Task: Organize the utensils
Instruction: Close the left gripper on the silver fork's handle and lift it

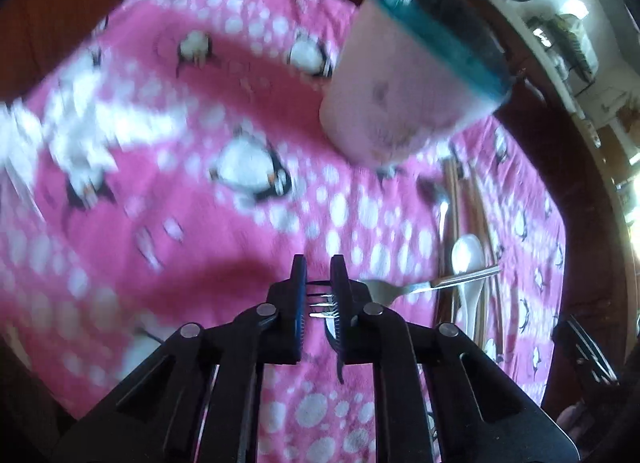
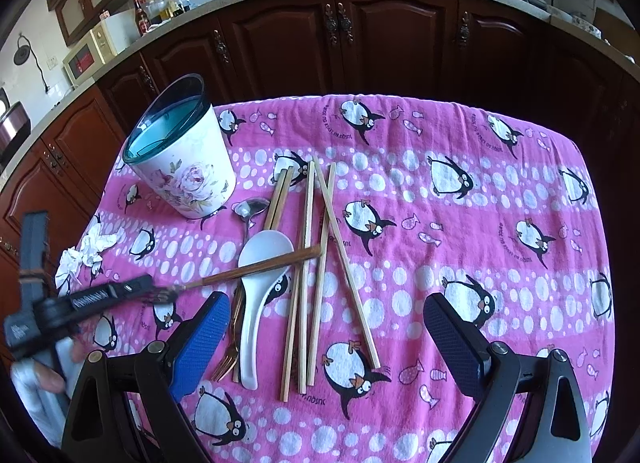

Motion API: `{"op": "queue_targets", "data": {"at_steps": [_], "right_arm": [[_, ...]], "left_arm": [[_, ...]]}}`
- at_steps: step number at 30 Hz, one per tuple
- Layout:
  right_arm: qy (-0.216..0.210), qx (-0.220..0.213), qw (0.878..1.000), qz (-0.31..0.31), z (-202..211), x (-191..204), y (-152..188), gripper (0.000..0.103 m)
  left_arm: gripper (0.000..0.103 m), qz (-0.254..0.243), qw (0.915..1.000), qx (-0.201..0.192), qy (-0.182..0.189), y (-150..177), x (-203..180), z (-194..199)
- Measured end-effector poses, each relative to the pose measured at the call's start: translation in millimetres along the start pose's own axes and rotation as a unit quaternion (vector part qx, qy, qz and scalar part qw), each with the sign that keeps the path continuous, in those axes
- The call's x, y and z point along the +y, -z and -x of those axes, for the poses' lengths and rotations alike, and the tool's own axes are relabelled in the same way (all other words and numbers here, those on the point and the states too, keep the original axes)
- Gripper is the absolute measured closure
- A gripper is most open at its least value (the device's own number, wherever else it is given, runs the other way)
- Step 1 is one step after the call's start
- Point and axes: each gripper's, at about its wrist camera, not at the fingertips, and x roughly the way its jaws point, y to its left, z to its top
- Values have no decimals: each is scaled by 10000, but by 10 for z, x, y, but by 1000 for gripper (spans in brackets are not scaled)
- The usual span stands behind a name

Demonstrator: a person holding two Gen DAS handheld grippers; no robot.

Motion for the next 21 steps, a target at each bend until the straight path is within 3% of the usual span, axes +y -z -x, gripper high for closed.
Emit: {"op": "queue_targets", "data": {"at_steps": [8,13,18,21], "right_arm": [[-186,44,9998,102,-91,93,-95,6],[-250,188,9994,115,-210,167,-96,7],[-280,321,9989,203,-296,276,-68,7],[-319,340,9985,285,-305,346,-73,7]], "left_arm": [[98,-422,9989,104,193,-270,331,422],[102,-622,9976,303,-81,-360,657,479],[102,-263,9978,525,-310,-434,1031,339],[102,30,9983,576,-66,-385,1087,384]]}}
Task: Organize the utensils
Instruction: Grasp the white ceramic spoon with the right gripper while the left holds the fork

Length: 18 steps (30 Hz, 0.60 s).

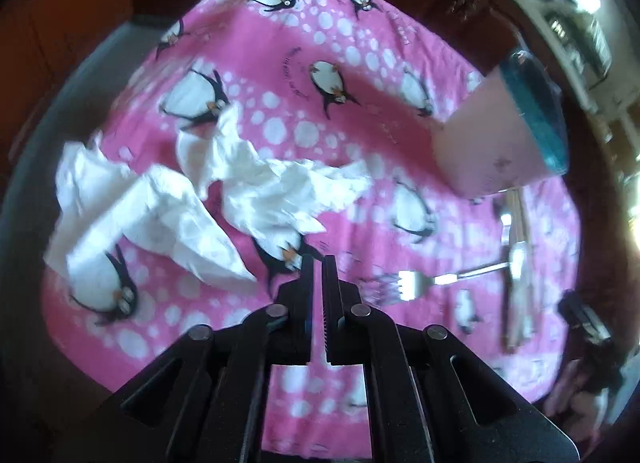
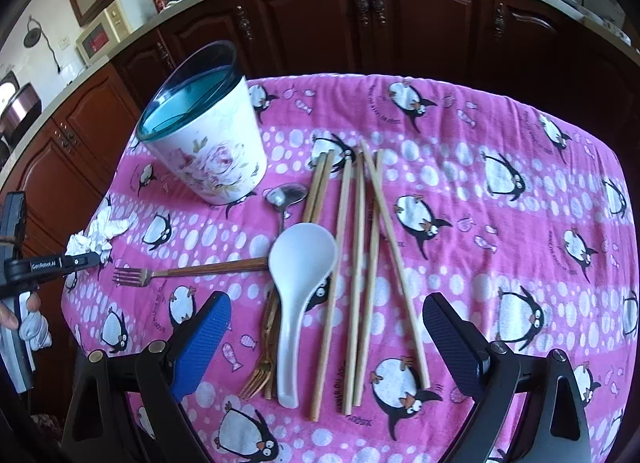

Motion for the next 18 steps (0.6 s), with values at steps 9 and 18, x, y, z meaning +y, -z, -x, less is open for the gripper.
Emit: {"op": "queue_targets", "data": {"at_steps": [9,18], "right_arm": [[-108,69,9999,-22,-102,54,-25,7],[-54,39,9999,-95,-64,-83,-6,7]], "left_arm": [[63,882,9944,15,587,386,-185,37],[58,1643,9852,-293,382,324,-340,-326]]}}
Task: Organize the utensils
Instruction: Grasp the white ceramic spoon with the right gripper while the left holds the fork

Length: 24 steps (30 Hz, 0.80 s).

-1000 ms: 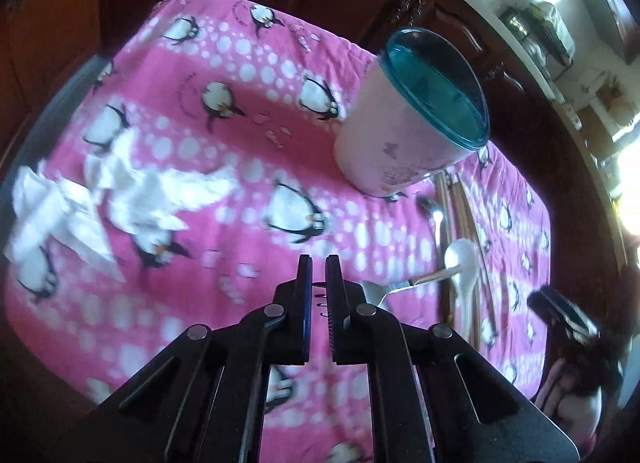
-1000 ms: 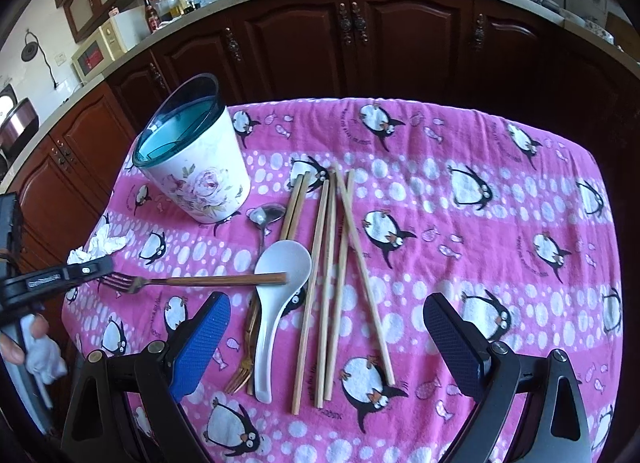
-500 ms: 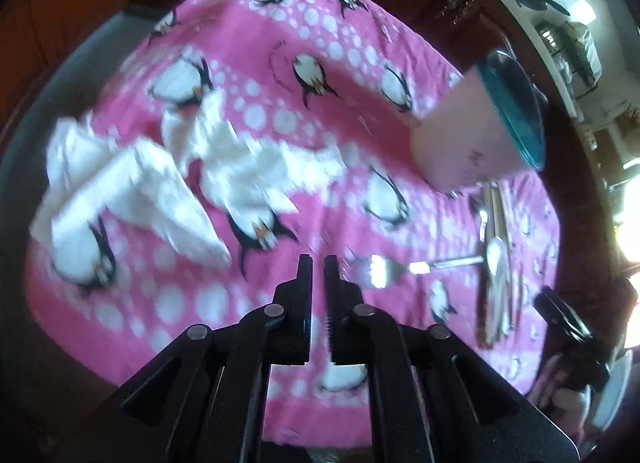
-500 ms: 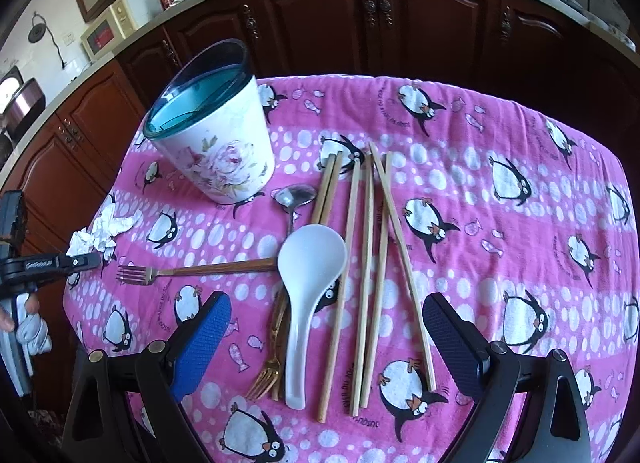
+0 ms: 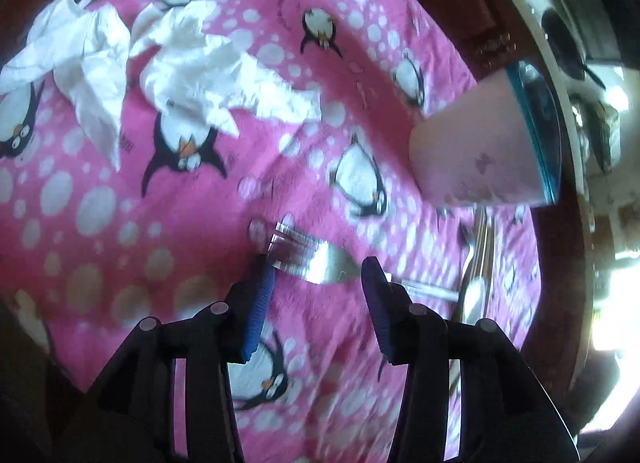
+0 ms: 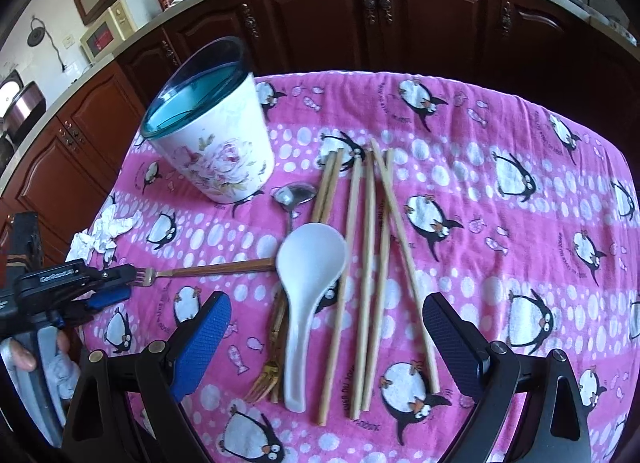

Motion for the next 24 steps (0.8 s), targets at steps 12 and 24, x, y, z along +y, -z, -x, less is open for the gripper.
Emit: {"op": "queue_targets", "data": {"at_steps": [12,24], "right_arm": [[-162,118,9998,47,-253,-170,-255,23],[-918,765,9900,746,-788,-128,-517,46]], "left_arm": [[94,-729,9972,157,53,-403,-190,-216],[95,-1285,9879,721,477,-764,-27,-216]]}}
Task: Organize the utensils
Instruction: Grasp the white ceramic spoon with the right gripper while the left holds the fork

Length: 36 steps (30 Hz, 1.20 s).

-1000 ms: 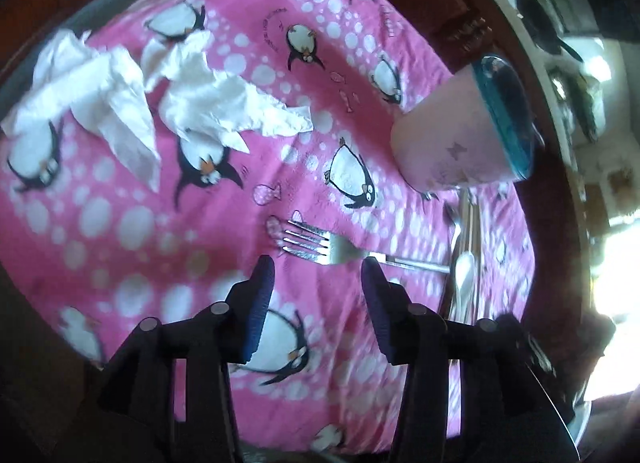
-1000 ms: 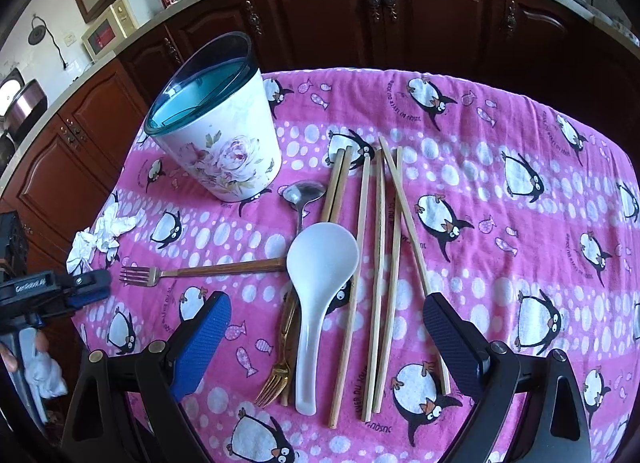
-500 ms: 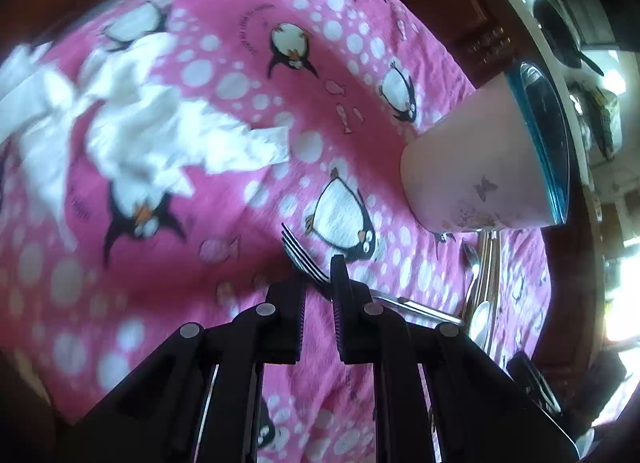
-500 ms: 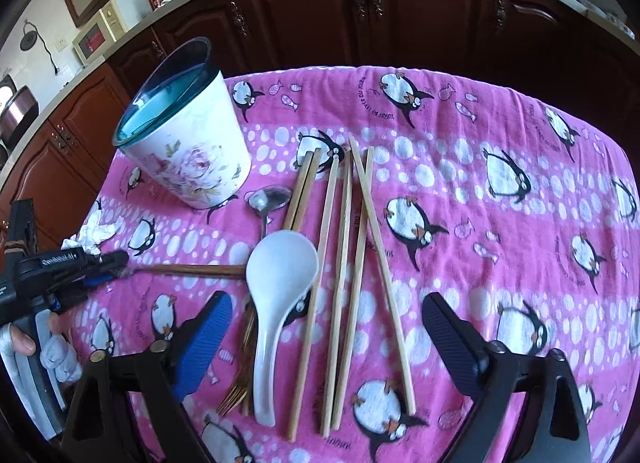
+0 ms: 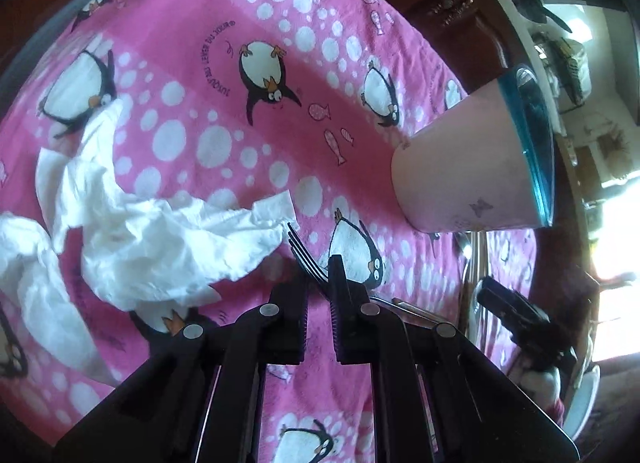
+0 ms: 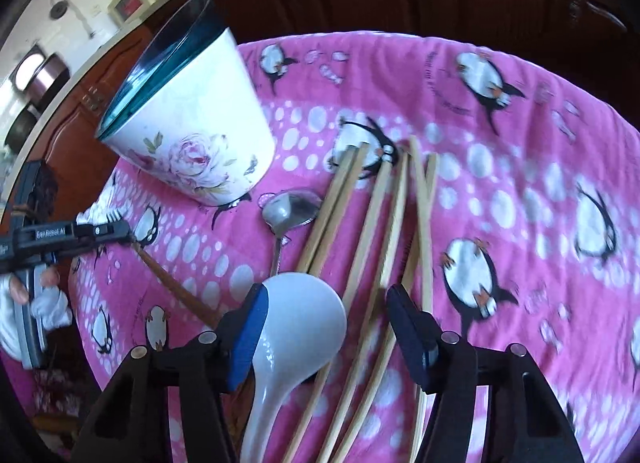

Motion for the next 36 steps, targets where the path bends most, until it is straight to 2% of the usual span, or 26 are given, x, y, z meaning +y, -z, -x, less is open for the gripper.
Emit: {"op": "queue_targets", "data": {"at_steps": [2,3,5,9,12,16,19,20,21,28,32,36], "right_arm": [[-3,54,10000,26,-18,6,-3,52],[-24,82,10000,27,-19,16,2,65],[-393,254,9989,-101,-8,21,37,82],[-767,298,9965,-148,60,143,181,88],[-881,296,9956,-106,47,304,262,89],[-732,317,9968,-17,-6,463,297,89],[-844,351,9958,88,-3,508,311,87],[-918,425,9948,139,-14,528,318,78],[-933,459,9944,171,-25,529,330,64],[-1234,721,9893,307,-137,676,426,63],[-1382,669,9879,206,-145,683,404,63],[-1401,678,9878,58,-142,609,311,63]], "left_arm": [[95,-88,9999,87,107,-10,20,26],[95,-132,9997,122,151,-11,28,34],[95,-180,9994,206,207,-6,53,29],[95,-127,9993,268,235,8,100,17],[95,-55,9993,277,250,16,104,-15],[95,-14,9997,191,130,46,64,-29],[91,171,9997,102,130,51,84,-40],[90,214,9997,77,130,51,87,-45],[90,260,9996,37,114,56,86,-50],[91,350,9993,-91,29,4,40,-92],[95,201,9997,-121,-80,-29,-20,-113],[96,289,9996,-67,-22,-50,32,-122]]}}
